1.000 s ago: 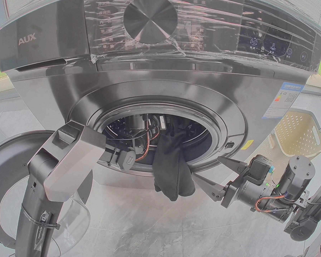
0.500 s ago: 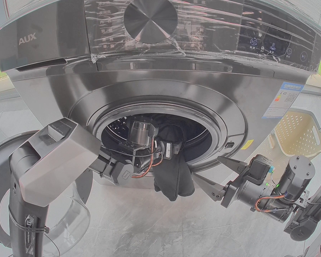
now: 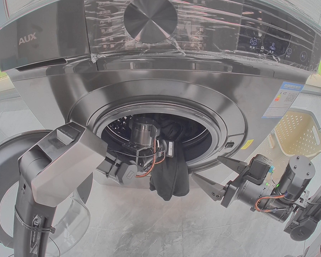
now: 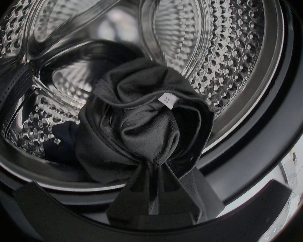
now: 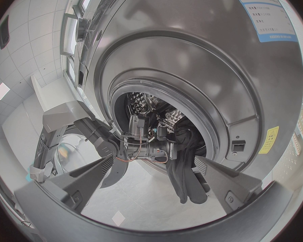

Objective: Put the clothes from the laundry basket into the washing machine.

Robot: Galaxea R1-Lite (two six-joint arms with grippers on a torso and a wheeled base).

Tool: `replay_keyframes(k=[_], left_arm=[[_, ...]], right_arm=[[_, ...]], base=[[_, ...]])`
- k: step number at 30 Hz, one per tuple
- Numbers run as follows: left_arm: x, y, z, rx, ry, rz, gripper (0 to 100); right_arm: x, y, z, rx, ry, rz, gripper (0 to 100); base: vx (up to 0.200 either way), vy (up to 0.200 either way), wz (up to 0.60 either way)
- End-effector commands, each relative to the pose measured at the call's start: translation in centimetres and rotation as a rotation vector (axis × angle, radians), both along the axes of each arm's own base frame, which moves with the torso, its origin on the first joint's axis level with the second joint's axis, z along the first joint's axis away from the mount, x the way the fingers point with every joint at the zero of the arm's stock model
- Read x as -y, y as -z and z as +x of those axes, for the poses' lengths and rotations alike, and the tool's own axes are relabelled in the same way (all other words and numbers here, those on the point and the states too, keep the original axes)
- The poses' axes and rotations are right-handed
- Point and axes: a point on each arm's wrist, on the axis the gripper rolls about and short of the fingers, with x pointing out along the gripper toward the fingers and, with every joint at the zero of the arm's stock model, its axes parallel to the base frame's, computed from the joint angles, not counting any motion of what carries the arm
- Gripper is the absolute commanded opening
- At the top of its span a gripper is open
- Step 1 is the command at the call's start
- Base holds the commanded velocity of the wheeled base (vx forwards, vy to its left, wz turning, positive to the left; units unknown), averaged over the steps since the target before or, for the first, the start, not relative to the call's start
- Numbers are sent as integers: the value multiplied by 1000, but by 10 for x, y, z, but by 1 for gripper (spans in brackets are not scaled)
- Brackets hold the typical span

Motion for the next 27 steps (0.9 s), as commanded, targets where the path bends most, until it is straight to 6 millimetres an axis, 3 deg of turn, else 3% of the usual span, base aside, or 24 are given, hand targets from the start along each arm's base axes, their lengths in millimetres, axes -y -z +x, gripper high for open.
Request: replay_keyframes(k=[1,2,7,15,16,22,27], left_arm=[[-1,-19,15,86,-32,-70,0],[-1,-32,23,138,-50,-124,0],[-8,-56,40,232,-119,-194,0],[-10,-59,48,292,-150,-229,0],[-10,-59,48,293,-148,-228,100],[-7,-53,38,239,-138,-205,100],[-5,-41,9,109,-92,-118,100]], right_arm=[[0,0,0,0,-1,0,100],[0,0,0,0,-1,0,100],[0,1,0,-2,-1,-2,100],[0,1,0,-3,-1,-3,100],[0,1,0,-3,-2,-3,100],[-1,2,1,-5,-2,-5,100],[-1,2,1,-6,-2,-3,100]], base=[[0,0,0],[0,0,0],[0,0,0],[0,0,0],[0,0,0],[0,0,0],[0,0,0]])
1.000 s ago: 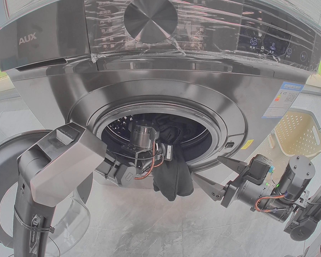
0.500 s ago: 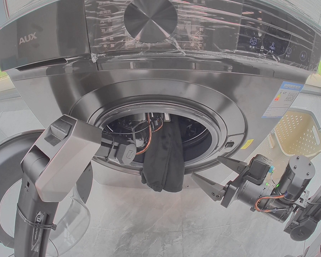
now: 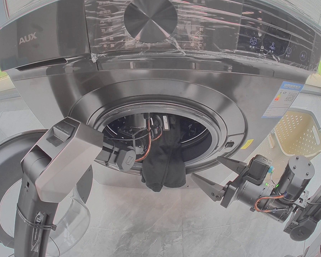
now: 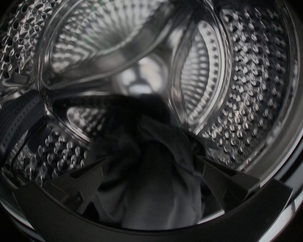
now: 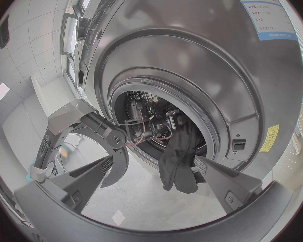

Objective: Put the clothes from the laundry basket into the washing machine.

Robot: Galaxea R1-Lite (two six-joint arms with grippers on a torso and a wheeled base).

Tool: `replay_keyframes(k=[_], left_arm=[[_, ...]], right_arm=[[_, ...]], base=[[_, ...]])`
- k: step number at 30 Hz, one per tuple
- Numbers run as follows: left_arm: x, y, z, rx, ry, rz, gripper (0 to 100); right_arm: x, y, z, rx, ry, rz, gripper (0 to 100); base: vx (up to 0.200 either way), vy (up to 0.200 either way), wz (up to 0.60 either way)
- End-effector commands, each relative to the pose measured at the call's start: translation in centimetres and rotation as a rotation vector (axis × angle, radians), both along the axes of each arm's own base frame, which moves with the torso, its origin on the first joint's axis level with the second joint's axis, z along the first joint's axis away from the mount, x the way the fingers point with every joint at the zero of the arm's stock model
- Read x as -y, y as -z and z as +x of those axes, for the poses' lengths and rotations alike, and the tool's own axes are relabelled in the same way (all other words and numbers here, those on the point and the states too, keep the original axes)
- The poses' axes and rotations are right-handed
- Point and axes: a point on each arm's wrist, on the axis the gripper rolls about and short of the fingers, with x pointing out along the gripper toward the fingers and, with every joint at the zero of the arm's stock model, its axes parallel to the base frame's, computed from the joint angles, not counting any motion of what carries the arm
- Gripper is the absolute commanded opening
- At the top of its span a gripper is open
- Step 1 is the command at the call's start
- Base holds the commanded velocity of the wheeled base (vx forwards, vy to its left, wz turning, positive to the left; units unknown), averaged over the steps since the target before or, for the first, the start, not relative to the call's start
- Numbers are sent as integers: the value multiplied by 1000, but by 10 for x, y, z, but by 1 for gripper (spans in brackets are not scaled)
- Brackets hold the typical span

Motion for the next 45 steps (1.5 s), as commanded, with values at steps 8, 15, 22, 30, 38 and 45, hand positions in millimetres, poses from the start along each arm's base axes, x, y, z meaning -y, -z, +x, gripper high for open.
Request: replay_keyframes(k=[8,15,22,30,38,45], left_arm=[[0,36,-53,-235,97,163,100],[-1,51,-52,-265,93,182,100],[0,67,-47,-280,98,201,0],[6,38,-30,-186,83,103,0],[11,8,2,-21,4,-59,0],[11,8,9,17,-28,-77,0]], right_arm=[[-1,2,1,-7,-1,-5,100],[-1,2,1,-6,-1,-4,100],[-1,2,1,-6,-1,-4,100],[-1,2,1,-5,-1,-3,100],[-1,2,1,-5,-1,-3,100],[-1,2,1,-5,-2,-3,100]], base=[[0,0,0],[0,0,0],[0,0,0],[0,0,0],[0,0,0],[0,0,0]])
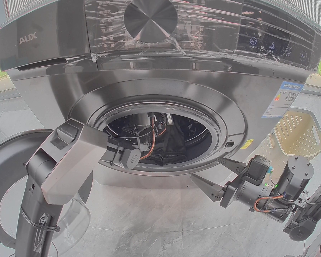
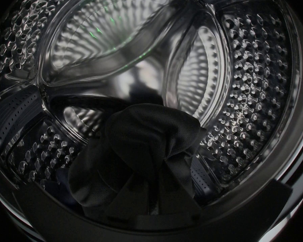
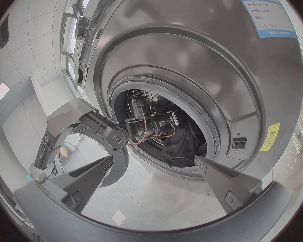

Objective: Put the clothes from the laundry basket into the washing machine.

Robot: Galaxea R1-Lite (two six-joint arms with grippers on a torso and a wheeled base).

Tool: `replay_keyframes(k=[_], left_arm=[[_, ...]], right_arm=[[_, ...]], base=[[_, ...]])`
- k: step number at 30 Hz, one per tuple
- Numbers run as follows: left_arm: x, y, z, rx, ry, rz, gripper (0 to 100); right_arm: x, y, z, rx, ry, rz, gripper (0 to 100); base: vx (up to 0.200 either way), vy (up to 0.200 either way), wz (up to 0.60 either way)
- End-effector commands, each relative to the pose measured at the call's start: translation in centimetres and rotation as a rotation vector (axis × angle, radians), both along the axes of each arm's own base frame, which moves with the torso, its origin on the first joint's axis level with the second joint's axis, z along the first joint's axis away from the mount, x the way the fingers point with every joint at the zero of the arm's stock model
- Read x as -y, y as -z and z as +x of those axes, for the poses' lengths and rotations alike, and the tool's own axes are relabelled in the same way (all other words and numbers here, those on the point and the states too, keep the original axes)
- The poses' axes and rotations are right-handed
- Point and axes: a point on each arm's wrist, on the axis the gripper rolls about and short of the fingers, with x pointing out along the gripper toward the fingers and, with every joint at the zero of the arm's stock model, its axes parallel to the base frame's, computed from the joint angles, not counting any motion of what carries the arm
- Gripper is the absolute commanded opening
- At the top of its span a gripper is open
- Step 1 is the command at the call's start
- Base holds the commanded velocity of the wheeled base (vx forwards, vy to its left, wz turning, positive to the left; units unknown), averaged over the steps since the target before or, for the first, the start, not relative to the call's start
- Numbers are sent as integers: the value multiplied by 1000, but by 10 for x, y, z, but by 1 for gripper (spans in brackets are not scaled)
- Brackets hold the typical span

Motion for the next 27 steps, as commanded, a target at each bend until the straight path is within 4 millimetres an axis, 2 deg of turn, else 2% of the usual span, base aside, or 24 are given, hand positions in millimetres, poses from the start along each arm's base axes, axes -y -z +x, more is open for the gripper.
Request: replay_keyframes(k=[1,4,9,15,27], left_arm=[[0,16,5,-20,-14,14,100],[0,19,2,-34,-11,19,100],[1,8,-23,-97,34,60,100],[-5,28,-46,-241,90,164,100],[-13,62,-63,-331,111,293,100]], right_arm=[[0,0,0,0,-1,1,100],[0,0,0,-1,-1,0,100],[0,0,0,-1,-1,0,100],[0,0,0,-1,-1,0,100],[0,0,0,-1,-1,0,100]], base=[[0,0,0],[0,0,0],[0,0,0],[0,0,0],[0,0,0]])
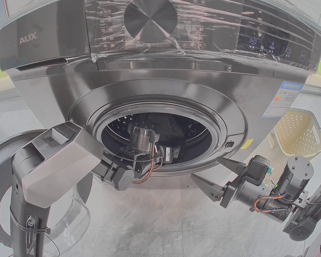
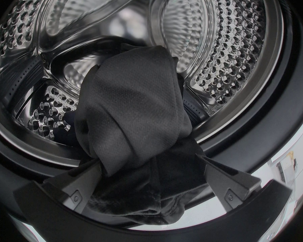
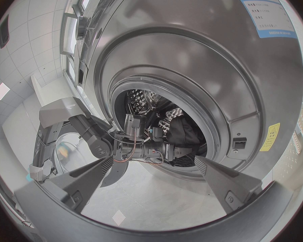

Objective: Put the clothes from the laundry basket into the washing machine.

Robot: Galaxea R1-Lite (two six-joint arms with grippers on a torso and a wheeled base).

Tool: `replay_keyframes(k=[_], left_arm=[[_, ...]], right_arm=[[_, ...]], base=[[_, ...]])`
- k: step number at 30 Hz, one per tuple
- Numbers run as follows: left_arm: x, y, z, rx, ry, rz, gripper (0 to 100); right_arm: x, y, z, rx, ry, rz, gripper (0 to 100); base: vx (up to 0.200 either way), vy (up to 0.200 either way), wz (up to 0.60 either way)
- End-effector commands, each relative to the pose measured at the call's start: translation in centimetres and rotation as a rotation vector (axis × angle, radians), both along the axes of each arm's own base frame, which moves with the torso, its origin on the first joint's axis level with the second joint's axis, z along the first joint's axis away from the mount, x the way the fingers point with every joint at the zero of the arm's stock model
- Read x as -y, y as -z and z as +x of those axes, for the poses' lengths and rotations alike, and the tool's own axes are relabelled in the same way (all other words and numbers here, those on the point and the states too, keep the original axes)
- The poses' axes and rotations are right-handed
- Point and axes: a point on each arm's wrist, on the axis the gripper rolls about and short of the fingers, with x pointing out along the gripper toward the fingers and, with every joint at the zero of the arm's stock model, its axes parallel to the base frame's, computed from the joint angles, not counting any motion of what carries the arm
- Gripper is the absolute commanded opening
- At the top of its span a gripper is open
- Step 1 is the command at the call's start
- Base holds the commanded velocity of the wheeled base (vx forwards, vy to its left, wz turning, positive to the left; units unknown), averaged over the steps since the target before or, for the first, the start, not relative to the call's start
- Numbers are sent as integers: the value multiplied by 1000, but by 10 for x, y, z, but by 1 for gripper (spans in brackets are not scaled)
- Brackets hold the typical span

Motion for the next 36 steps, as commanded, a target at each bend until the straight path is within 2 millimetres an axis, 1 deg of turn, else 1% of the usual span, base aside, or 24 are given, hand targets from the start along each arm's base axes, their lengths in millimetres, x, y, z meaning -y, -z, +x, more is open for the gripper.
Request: replay_keyframes(k=[1,2,4,6,9,11,13,14,16,22,27,31,34,35,36], left_arm=[[-4,9,-7,-27,12,42,100],[-3,9,-6,-24,14,41,0],[-3,8,-4,-16,13,33,0],[-1,2,2,11,7,12,0],[0,-9,10,48,-3,-19,0],[2,-21,15,88,-6,-52,0],[4,-25,19,108,-13,-77,0],[6,-33,28,165,-35,-133,0],[6,-39,39,225,-60,-175,0],[7,-36,65,352,-100,-251,0],[9,-41,82,457,-113,-315,0],[9,-49,90,508,-134,-344,0],[9,-47,92,512,-144,-343,0],[9,-49,91,512,-149,-343,100],[10,-49,90,507,-149,-340,100]], right_arm=[[0,0,0,-1,-1,-1,100],[0,0,0,0,-1,0,100],[0,0,0,-1,1,-1,100],[0,0,0,-1,-1,-1,100],[0,0,0,1,1,1,100],[0,-1,0,2,1,2,100],[0,0,0,1,1,1,100],[0,-1,0,3,1,3,100],[-1,-1,1,3,1,3,100],[0,-1,0,3,1,3,100],[0,-1,0,2,1,2,100],[0,-1,1,2,2,2,100],[0,-1,1,2,2,2,100],[0,-1,1,2,2,2,100],[0,-1,1,2,1,2,100]], base=[[0,0,0],[0,0,0],[0,0,0],[0,0,0],[0,0,0],[0,0,0],[0,0,0],[0,0,0],[0,0,0],[0,0,0],[0,0,0],[0,0,0],[0,0,0],[0,0,0],[0,0,0]])
